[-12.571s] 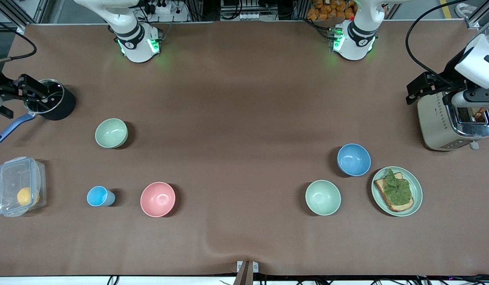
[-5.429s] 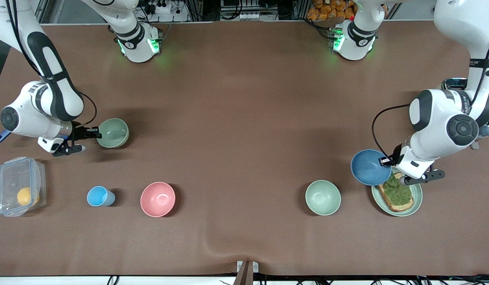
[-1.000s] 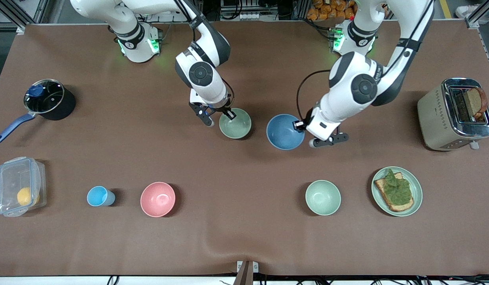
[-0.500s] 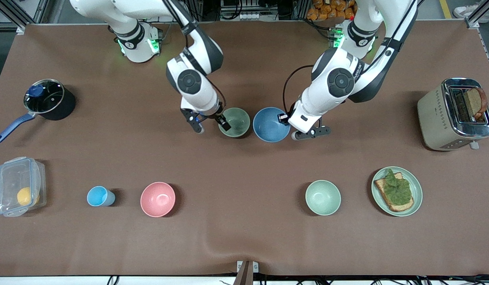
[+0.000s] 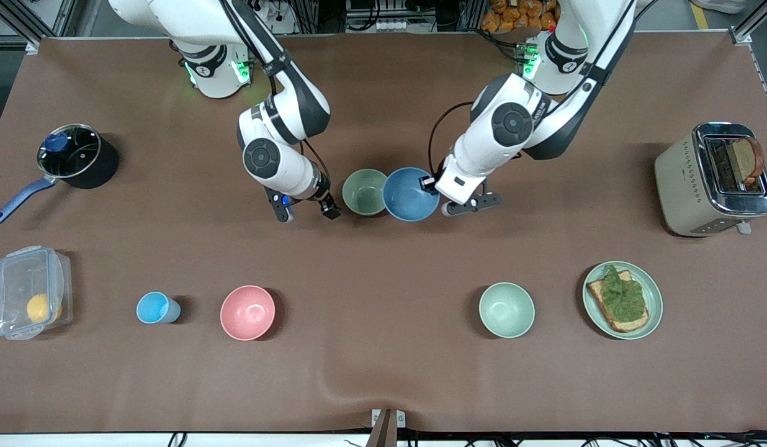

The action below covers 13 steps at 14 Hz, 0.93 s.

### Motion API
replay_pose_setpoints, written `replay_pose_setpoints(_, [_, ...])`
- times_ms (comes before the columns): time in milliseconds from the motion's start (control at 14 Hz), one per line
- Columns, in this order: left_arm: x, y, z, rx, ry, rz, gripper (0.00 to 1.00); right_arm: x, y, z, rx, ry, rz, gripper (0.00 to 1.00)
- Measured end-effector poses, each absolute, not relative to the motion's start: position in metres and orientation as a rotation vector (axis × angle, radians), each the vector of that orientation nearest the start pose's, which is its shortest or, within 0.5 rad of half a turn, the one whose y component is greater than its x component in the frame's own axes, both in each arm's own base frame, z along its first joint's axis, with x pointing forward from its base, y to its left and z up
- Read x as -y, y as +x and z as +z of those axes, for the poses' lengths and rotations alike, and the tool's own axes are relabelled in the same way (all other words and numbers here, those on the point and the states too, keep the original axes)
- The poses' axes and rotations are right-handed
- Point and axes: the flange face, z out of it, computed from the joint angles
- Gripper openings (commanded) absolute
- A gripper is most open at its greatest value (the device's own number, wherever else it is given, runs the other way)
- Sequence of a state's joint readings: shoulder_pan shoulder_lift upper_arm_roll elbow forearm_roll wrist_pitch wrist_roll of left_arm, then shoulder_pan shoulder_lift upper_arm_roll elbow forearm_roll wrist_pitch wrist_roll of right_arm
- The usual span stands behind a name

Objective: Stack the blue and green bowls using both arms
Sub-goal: 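Lower the blue bowl into the green bowl held by the right gripper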

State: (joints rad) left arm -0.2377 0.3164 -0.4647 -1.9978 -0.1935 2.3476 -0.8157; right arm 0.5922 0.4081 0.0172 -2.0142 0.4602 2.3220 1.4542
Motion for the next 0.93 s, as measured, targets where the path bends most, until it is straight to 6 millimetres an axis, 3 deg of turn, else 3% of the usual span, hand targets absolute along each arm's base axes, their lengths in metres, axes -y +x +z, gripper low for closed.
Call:
replay_pose_setpoints(357, [0.418, 0.443, 0.306, 0.436, -3.336, 0.298, 0.00, -0.343, 0.482, 0.197, -1.667, -2.433, 0.588, 1.00])
replay_pose_setpoints(786, [0.448, 0.421, 0.264, 0.441, -3.289, 0.214, 0.00, -0.338, 0.482, 0.186, -1.650, -2.397, 0.629, 1.00])
replay_pose_setpoints(929, [0.454, 0.421, 0.261, 0.449, -3.297, 0.215, 0.00, -0.337, 0.481, 0.183, -1.652, -2.387, 0.641, 1.00])
